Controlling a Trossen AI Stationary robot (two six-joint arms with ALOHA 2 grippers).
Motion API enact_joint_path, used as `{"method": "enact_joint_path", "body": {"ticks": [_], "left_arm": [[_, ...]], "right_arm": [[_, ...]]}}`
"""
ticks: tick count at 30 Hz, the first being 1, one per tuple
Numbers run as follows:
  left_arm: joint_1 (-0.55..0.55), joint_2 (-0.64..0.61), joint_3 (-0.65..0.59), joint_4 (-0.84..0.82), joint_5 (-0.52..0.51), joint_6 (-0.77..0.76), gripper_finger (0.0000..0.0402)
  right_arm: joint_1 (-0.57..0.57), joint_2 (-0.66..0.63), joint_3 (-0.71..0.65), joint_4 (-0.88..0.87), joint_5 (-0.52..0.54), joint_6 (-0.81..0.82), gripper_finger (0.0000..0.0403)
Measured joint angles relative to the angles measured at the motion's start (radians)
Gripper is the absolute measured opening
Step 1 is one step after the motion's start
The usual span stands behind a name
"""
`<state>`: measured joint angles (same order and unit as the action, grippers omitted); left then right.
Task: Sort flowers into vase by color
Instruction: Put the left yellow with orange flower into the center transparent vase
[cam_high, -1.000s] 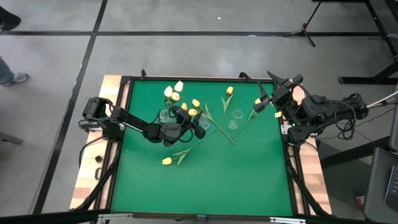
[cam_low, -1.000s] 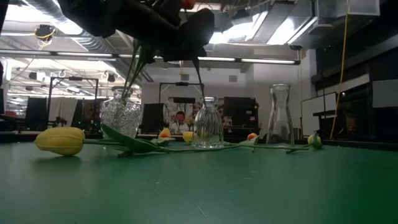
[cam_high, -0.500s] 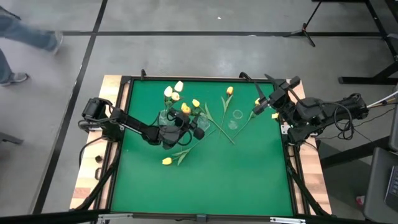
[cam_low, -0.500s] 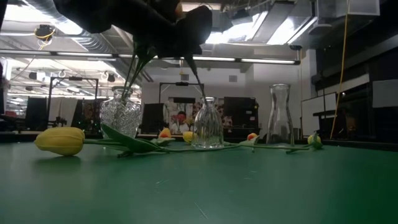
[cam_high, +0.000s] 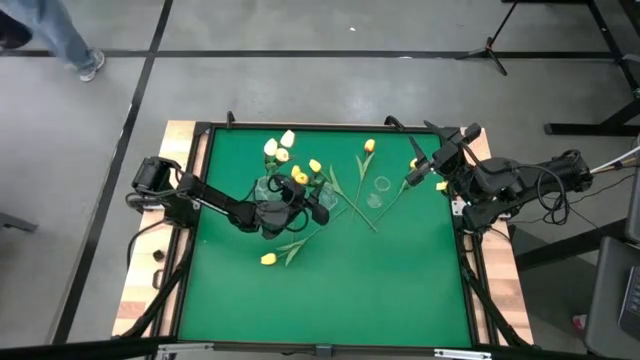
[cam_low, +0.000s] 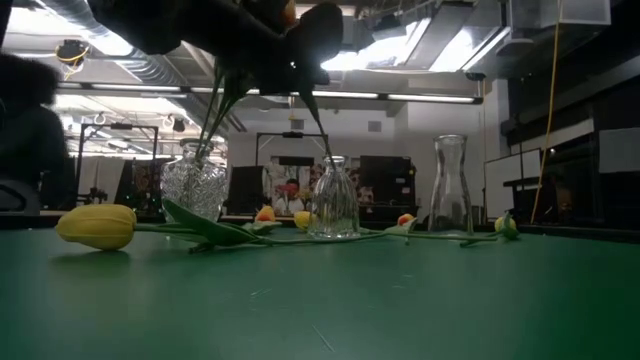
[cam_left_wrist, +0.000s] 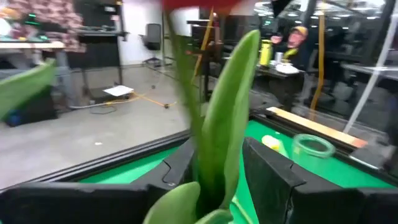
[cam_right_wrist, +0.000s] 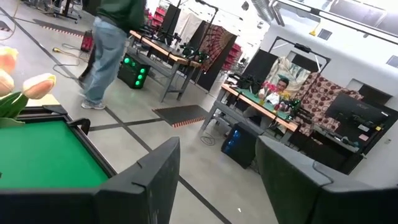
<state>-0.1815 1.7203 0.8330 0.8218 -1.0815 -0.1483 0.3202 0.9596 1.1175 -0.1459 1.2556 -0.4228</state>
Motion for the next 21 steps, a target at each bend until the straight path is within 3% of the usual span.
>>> {"method": "enact_joint_path", "body": {"ticks": [14, 16, 21], "left_arm": [[-0.054, 0.0, 0.0, 0.013, -0.033, -0.006, 0.0119], [-0.045, 0.0, 0.0, 0.016, -0.035, -0.006, 0.0119], [-0.036, 0.0, 0.0, 0.017, -0.04, -0.039, 0.0119]], "right_arm": [[0.0, 0.0, 0.0, -0.095, -0.075, 0.16, 0.0211], [-0.001, 0.0, 0.0, -0.142, -0.133, 0.251, 0.0211], [0.0, 0.035, 0.0, -0.275, -0.419, 0.551, 0.0211]]}}
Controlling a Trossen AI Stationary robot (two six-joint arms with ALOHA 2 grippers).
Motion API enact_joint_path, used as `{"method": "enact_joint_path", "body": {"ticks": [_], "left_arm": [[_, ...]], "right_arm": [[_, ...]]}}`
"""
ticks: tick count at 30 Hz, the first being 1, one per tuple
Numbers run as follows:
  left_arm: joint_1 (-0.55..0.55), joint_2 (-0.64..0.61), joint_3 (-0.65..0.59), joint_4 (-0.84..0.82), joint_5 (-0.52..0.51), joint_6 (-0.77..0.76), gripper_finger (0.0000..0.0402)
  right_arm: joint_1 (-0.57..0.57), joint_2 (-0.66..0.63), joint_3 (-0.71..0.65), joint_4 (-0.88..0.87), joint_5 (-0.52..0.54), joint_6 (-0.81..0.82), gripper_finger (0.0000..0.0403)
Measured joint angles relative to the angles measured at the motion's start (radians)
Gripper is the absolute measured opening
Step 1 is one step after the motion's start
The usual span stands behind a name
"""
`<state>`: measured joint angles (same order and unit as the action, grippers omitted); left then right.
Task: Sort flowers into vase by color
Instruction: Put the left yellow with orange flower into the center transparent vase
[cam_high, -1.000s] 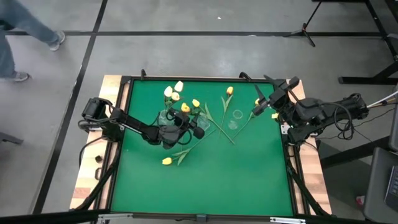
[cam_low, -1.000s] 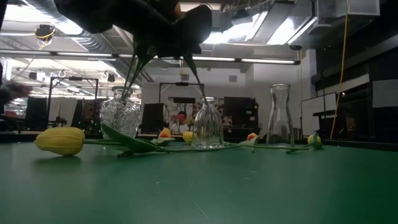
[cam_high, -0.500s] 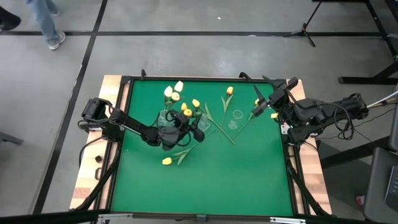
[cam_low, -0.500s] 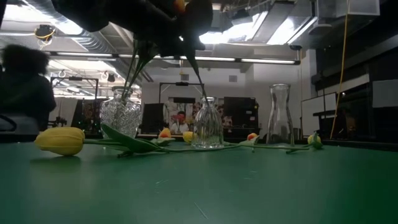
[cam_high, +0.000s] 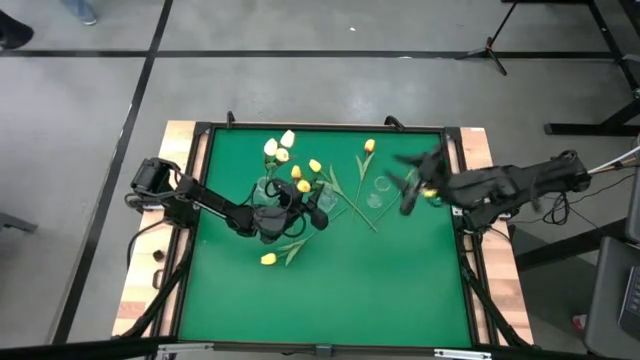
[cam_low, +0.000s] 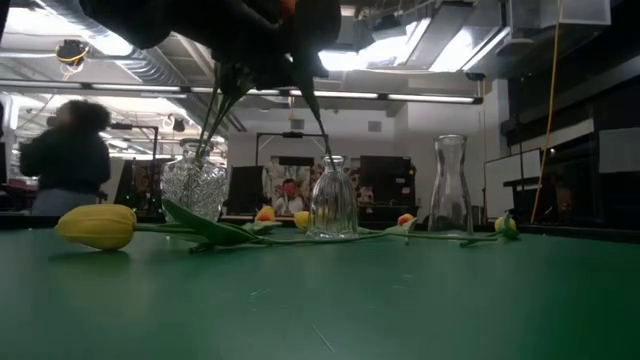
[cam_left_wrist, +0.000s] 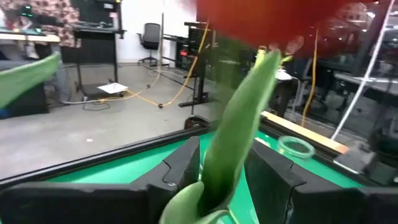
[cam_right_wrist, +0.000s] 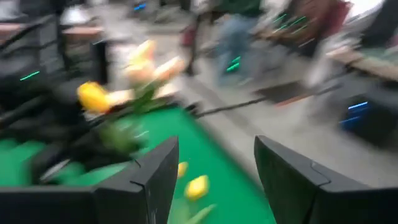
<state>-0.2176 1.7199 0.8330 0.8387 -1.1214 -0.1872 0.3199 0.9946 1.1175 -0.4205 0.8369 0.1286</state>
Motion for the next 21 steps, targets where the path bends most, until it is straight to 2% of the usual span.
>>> {"method": "enact_joint_path", "body": {"ticks": [2, 4, 9, 13, 21], "left_arm": [[0.007, 0.0, 0.0, 0.0, 0.001, 0.01, 0.0119], [0.015, 0.0, 0.0, 0.0, 0.0, 0.01, 0.0119], [0.022, 0.0, 0.0, 0.002, 0.005, 0.01, 0.0119], [0.03, 0.0, 0.0, 0.003, 0.005, 0.007, 0.0119], [0.029, 0.0, 0.0, 0.002, 0.007, 0.011, 0.0119]], "right_arm": [[0.0, 0.05, 0.0, -0.021, -0.098, 0.069, 0.0211], [0.0, 0.112, 0.0, -0.019, -0.149, 0.099, 0.0211], [-0.024, 0.296, 0.0, 0.024, -0.097, 0.054, 0.0211], [-0.072, 0.407, 0.0, 0.075, -0.12, 0.028, 0.0211], [-0.107, 0.483, 0.0, 0.168, -0.22, -0.03, 0.0211]]}}
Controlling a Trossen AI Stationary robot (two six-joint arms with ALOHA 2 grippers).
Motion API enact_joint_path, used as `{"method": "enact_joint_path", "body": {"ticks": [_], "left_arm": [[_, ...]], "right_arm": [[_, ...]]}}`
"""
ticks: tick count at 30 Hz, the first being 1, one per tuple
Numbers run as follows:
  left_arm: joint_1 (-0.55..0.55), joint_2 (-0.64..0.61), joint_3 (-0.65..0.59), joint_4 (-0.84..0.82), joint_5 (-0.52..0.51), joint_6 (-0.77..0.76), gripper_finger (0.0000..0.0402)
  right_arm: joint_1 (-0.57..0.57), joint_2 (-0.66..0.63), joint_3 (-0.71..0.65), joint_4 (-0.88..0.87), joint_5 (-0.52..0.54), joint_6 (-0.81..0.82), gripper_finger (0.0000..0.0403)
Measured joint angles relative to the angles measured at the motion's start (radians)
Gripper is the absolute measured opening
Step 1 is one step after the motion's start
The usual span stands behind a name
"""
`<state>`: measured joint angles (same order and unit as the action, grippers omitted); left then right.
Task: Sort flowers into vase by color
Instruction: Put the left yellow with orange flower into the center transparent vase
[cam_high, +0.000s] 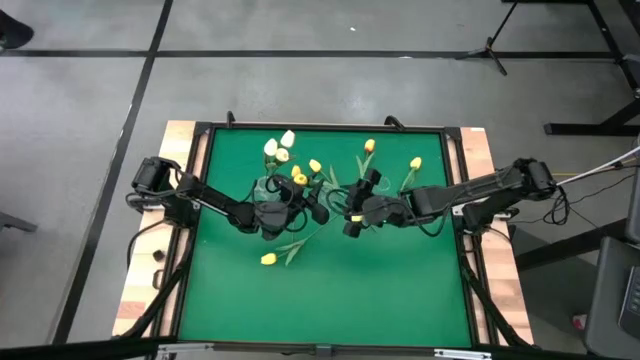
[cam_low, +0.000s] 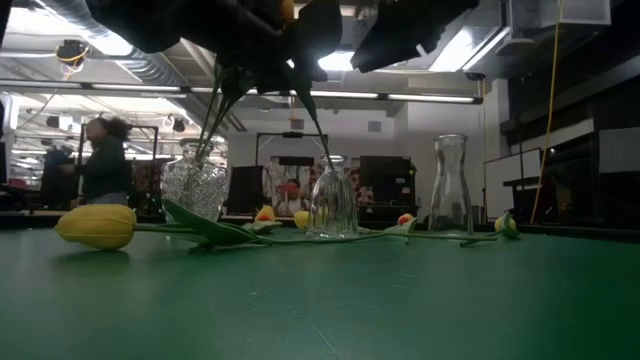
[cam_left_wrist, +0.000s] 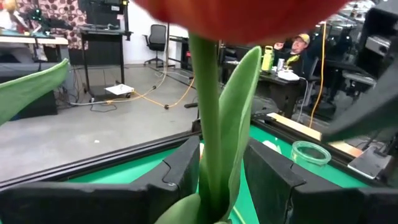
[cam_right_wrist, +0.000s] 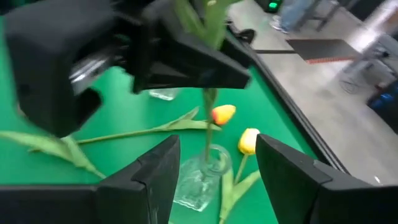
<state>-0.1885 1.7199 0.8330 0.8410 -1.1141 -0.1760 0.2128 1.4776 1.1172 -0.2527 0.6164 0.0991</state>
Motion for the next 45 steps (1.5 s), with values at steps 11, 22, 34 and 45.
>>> {"method": "enact_joint_path", "body": {"ticks": [11, 22, 34, 45], "left_arm": [[0.028, 0.0, 0.0, -0.001, 0.193, 0.026, 0.0119], [0.076, 0.0, 0.0, 0.003, 0.264, 0.02, 0.0161], [0.115, 0.0, 0.0, 0.066, 0.265, -0.084, 0.0223], [0.13, -0.056, 0.023, 0.093, 0.269, -0.077, 0.0227]], "right_arm": [[-0.053, -0.017, 0.0, -0.081, -0.101, -0.082, 0.0211], [-0.132, -0.02, 0.0, -0.079, -0.34, -0.081, 0.0211], [-0.211, -0.02, -0.002, 0.0, -0.532, -0.108, 0.0211], [-0.253, -0.016, -0.065, 0.146, -0.627, -0.093, 0.0211]]}}
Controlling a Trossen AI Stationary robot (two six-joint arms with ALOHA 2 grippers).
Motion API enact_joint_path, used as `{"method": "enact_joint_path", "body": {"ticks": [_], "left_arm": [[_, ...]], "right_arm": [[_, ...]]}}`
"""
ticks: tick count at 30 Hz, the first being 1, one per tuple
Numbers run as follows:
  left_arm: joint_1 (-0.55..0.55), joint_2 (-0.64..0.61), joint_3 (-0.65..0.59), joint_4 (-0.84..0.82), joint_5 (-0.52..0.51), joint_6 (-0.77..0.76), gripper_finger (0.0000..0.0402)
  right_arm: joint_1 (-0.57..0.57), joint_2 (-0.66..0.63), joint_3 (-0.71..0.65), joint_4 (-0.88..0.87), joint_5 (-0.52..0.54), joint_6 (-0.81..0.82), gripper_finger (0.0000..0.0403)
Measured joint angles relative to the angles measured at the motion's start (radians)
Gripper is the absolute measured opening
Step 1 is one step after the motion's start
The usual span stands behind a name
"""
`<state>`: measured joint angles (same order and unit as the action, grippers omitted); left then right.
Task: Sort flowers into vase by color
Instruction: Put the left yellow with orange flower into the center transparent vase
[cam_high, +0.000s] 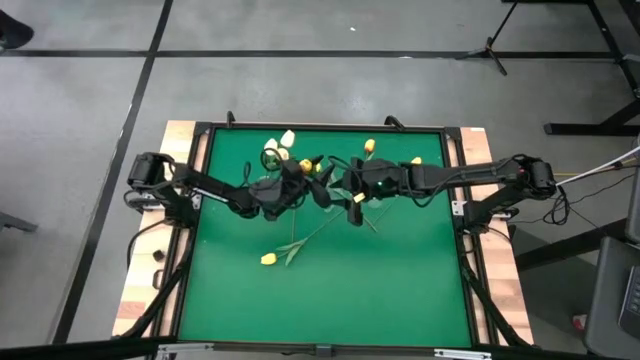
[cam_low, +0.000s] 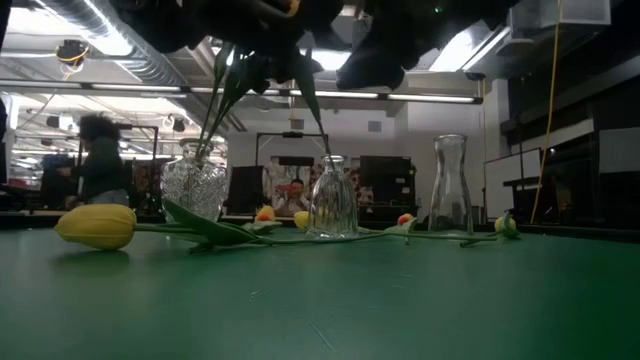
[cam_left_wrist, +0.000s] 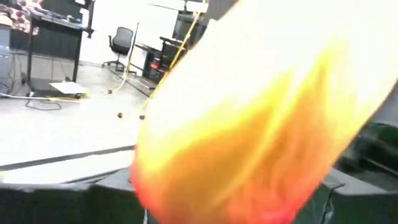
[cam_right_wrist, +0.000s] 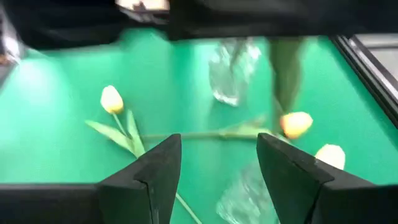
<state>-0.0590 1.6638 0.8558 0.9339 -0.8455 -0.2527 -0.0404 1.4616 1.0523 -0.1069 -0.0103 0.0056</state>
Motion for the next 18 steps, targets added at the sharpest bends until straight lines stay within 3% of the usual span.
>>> {"method": "enact_joint_path", "body": {"ticks": [12, 18], "left_arm": [[0.009, -0.033, 0.0, -0.01, 0.03, 0.003, 0.0227], [0.008, -0.063, 0.001, -0.149, 0.061, 0.021, 0.0227]], "right_arm": [[0.001, 0.0, 0.0, 0.028, -0.004, -0.01, 0.0211], [0.001, 0.0, 0.0, 0.008, -0.009, -0.01, 0.0211]]}}
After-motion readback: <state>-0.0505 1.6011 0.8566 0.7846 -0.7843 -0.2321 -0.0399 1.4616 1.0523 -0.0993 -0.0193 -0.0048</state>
